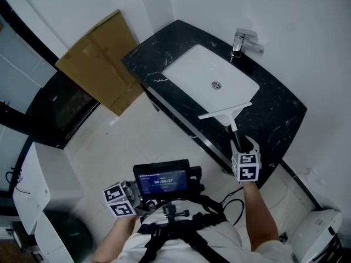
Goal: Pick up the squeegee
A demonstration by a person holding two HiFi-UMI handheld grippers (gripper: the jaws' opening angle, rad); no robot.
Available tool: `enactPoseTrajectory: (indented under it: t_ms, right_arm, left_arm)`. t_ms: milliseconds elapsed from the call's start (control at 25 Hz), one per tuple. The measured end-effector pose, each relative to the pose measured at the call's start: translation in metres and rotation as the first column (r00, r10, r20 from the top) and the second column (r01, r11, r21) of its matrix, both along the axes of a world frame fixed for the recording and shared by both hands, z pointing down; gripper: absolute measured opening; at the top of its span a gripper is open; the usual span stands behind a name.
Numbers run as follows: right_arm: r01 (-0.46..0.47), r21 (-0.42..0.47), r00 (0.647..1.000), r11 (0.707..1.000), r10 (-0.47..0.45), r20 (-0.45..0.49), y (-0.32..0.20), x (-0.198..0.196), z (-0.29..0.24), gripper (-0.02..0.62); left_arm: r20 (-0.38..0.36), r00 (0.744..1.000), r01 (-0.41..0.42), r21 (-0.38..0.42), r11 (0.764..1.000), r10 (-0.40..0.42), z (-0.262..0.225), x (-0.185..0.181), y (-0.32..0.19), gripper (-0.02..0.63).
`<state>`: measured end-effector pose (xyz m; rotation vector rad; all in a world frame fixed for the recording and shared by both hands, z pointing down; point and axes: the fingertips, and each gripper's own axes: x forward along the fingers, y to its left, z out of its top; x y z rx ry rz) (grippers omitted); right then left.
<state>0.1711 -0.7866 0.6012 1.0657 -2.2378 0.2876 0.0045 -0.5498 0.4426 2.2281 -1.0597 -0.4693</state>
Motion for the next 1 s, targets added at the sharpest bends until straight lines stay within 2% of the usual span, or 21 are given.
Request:
enactPoseTrajectory:
  t_ms: [120,240,400,440,480,520,760,1000]
  right_arm:
    - [-0.005,-0.004,1.0,1.0,0.005,-0.009,-0.002,0.0,0.001,0.192]
    - [0.009,-0.003,1.0,1.0,-0.009,-0.022,-0.001,-0.001,0.002,0.184]
    - [0.021,0.002,0.999,1.0,-0.021,-0.035,-0.002,0.0,0.002,0.18]
    - [0.018,0.004,0.999,1.0,-0.018,-0.04,-0.002,0.001,0.002,0.168]
    - [0.015,0.005,0.999,1.0,-0.014,-0.045,-0.002,0.002,0.002,0.106]
    - [0.012,0.003,0.999,1.0,-0.012,-0.048,-0.003,0.003,0.002,0.078]
    - [0.017,-0.015,1.0,1.0,-0.017,-0.026,-0.006,0.006,0.001,0.078]
    - [0.011,-0.023,1.0,1.0,-0.011,0.01,-0.007,0.009,-0.007,0.08]
  left_arm:
    - [0.016,1.0,0.023,0.004,1.0,-0.024,0.0,-0.004,0.001,-0.009]
    - [0.035,0.999,0.013,0.016,1.0,-0.014,-0.002,-0.002,0.003,-0.008]
    - [0.012,1.0,0.014,0.009,1.0,-0.014,-0.001,-0.006,0.002,-0.008]
    - [0.007,1.0,0.025,0.002,1.0,-0.025,0.0,-0.01,0.002,-0.008]
    - [0.004,0.999,0.036,-0.005,0.999,-0.036,0.0,-0.013,0.001,-0.008]
    - [0.004,0.999,0.047,-0.012,0.999,-0.047,0.001,-0.016,0.001,-0.008]
    - [0.036,0.995,0.095,-0.044,0.995,-0.093,0.006,-0.025,-0.005,-0.008]
    - [0.054,0.996,0.068,-0.044,0.997,-0.065,0.005,-0.019,-0.003,-0.008]
